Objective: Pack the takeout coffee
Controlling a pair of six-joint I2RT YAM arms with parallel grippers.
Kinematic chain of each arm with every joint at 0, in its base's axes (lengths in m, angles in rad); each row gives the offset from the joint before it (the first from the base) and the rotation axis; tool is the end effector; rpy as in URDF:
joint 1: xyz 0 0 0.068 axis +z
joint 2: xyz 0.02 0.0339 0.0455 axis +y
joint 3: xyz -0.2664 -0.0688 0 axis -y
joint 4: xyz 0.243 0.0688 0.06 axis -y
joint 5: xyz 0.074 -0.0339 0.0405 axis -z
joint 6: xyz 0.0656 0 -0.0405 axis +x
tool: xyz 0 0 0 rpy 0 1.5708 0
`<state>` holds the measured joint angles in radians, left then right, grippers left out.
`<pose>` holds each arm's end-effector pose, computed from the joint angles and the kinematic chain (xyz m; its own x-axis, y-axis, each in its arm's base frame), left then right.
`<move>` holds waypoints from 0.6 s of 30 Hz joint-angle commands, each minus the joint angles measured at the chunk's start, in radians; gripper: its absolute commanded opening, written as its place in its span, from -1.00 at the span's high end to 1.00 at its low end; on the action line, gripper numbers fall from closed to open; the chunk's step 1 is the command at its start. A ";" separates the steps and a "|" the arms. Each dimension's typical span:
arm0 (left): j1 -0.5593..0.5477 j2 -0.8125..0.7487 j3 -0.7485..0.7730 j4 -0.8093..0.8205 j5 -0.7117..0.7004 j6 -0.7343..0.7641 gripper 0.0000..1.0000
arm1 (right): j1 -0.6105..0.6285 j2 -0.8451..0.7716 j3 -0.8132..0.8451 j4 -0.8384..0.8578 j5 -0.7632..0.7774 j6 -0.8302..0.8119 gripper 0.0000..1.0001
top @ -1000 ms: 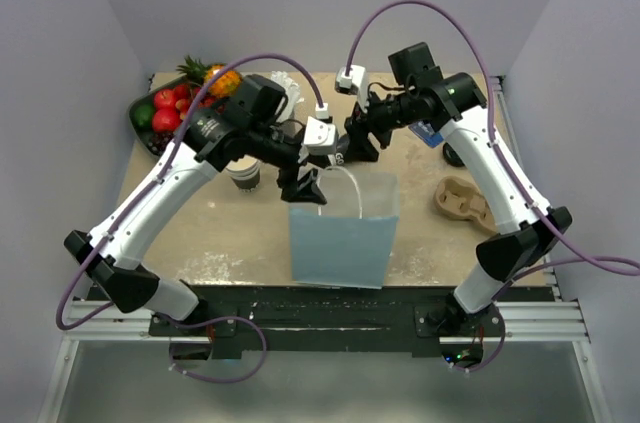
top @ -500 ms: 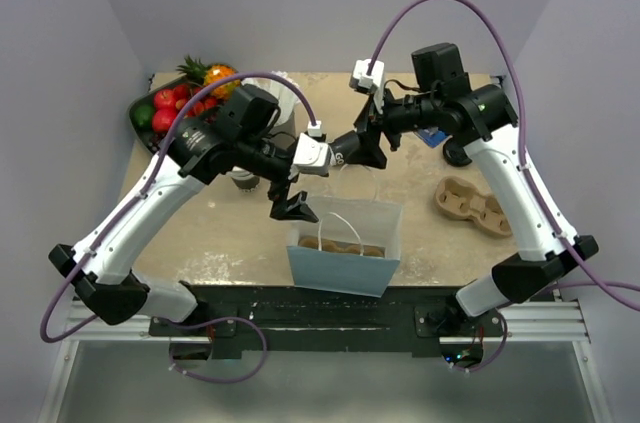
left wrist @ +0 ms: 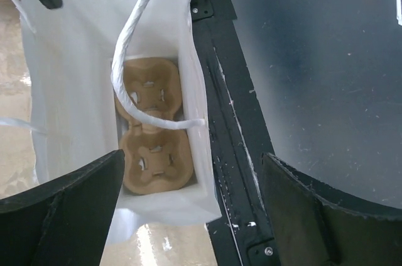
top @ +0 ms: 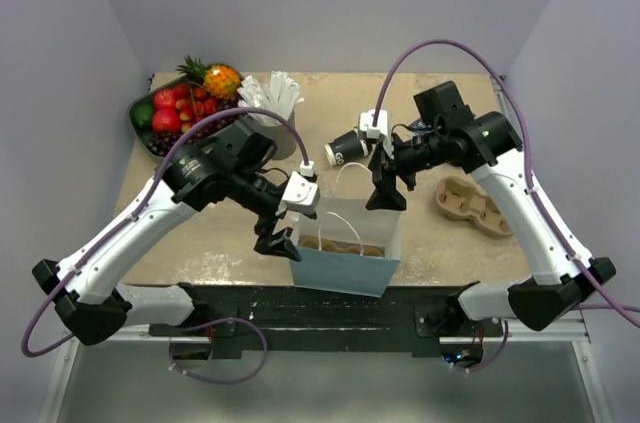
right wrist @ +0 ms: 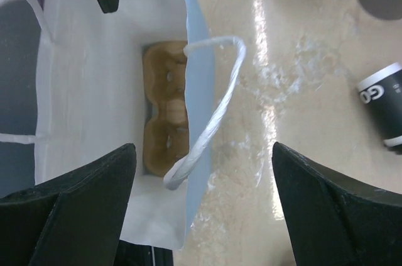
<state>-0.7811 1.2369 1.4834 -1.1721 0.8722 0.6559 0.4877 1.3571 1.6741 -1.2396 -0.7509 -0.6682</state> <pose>0.1234 -0.1931 0.3898 0.0259 0.5266 -0.8497 0.9640 -0.2381 -0.1181 0.1993 0.1564 0.4094 -0.1151 -0.5738 -0.8109 -0.9909 0.1240 0.0529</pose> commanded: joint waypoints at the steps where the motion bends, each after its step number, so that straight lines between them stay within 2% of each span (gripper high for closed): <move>1: -0.036 0.036 -0.015 0.106 0.025 -0.038 -0.79 | 0.017 -0.024 -0.094 0.034 0.021 -0.050 -0.81; 3: -0.056 0.077 -0.005 0.111 0.016 -0.029 -0.70 | 0.025 -0.021 -0.126 0.060 0.018 -0.068 -0.74; 4: -0.072 0.090 0.005 0.121 0.008 -0.029 -0.59 | 0.040 -0.018 -0.132 0.066 0.016 -0.071 -0.70; 5: -0.079 0.101 0.011 0.124 0.005 -0.027 -0.52 | 0.051 -0.012 -0.134 0.072 0.015 -0.071 -0.62; 6: -0.084 0.119 0.015 0.126 0.002 -0.027 -0.44 | 0.063 0.000 -0.132 0.083 0.013 -0.068 -0.42; 8: -0.098 0.134 0.032 0.103 0.001 0.000 -0.07 | 0.098 0.005 -0.125 0.094 0.021 -0.061 -0.19; 9: -0.102 0.154 0.043 0.080 0.002 0.022 0.16 | 0.107 0.007 -0.120 0.104 0.022 -0.051 0.10; 10: -0.110 0.160 0.066 0.048 -0.010 0.048 0.72 | 0.114 0.007 -0.114 0.111 0.024 -0.044 0.34; 11: -0.110 0.164 0.077 0.043 -0.019 0.051 0.91 | 0.115 0.008 -0.093 0.115 0.021 -0.036 0.63; 12: -0.112 0.158 0.084 0.043 -0.028 0.050 1.00 | 0.115 0.011 -0.082 0.120 0.024 -0.018 1.00; 18: -0.110 0.136 0.181 0.012 -0.088 0.050 1.00 | 0.114 0.071 0.067 0.103 0.016 0.027 1.00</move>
<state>-0.8890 1.4063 1.5703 -1.1397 0.8078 0.6762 0.6018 1.4021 1.6119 -1.1664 -0.7170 -0.6807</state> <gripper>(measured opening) 0.030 0.011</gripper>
